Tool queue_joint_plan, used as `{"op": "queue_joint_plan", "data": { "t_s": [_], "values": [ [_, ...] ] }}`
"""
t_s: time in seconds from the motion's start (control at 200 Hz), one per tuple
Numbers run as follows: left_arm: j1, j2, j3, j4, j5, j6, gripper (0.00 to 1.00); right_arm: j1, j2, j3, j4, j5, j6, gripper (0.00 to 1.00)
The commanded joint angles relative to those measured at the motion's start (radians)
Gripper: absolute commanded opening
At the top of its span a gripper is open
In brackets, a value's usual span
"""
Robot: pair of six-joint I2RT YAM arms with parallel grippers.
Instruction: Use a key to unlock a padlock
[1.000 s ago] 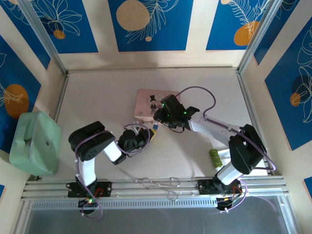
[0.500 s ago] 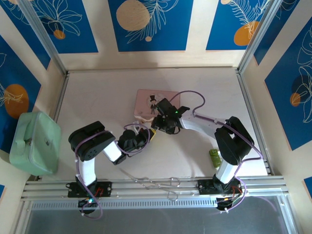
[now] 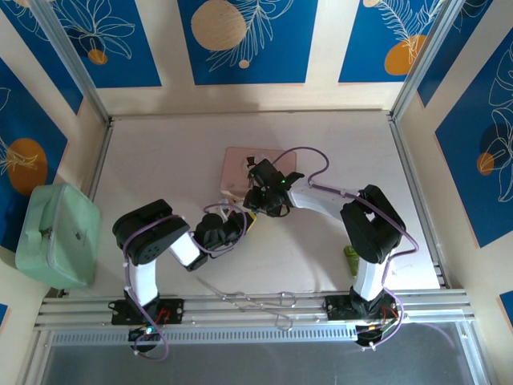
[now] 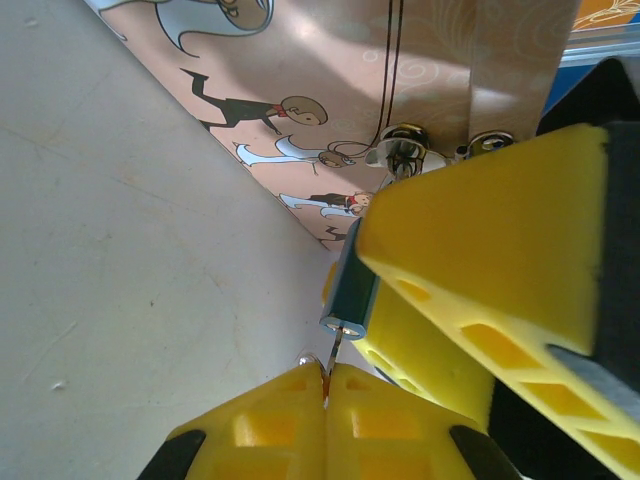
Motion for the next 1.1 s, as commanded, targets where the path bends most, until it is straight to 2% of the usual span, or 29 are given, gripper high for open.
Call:
{"op": "queue_joint_plan", "data": {
  "t_s": [0.0, 0.27, 0.52, 0.655, 0.74, 0.83, 0.925, 1.015, 1.095],
  "values": [
    [-0.005, 0.000, 0.009, 0.058, -0.013, -0.008, 0.00, -0.004, 0.024, 0.040, -0.017, 0.001, -0.002, 0.47],
    [-0.004, 0.011, 0.006, 0.063, -0.008, -0.001, 0.00, -0.005, 0.044, 0.052, -0.042, 0.019, -0.001, 0.31],
    [-0.005, 0.026, 0.012, 0.057, -0.005, 0.024, 0.00, -0.004, 0.067, 0.086, -0.105, 0.036, -0.007, 0.08],
    [-0.008, -0.045, 0.032, -0.072, 0.002, 0.114, 0.00, 0.008, 0.078, 0.122, -0.159, 0.033, -0.009, 0.00],
    [-0.012, -0.136, 0.061, -0.254, -0.015, 0.229, 0.00, 0.019, 0.093, 0.161, -0.220, 0.039, -0.008, 0.00],
    [-0.038, -0.269, 0.118, -0.571, -0.118, 0.397, 0.00, 0.021, 0.108, 0.185, -0.260, 0.021, 0.001, 0.00],
    [-0.113, -0.374, 0.230, -0.936, -0.335, 0.612, 0.00, 0.015, 0.119, 0.186, -0.261, -0.019, 0.006, 0.00],
    [-0.188, -0.382, 0.307, -1.087, -0.503, 0.758, 0.00, 0.006, 0.124, 0.179, -0.244, -0.058, 0.011, 0.00],
    [-0.247, -0.350, 0.348, -1.143, -0.641, 0.842, 0.00, 0.000, 0.129, 0.174, -0.231, -0.082, 0.010, 0.00]
  ]
}}
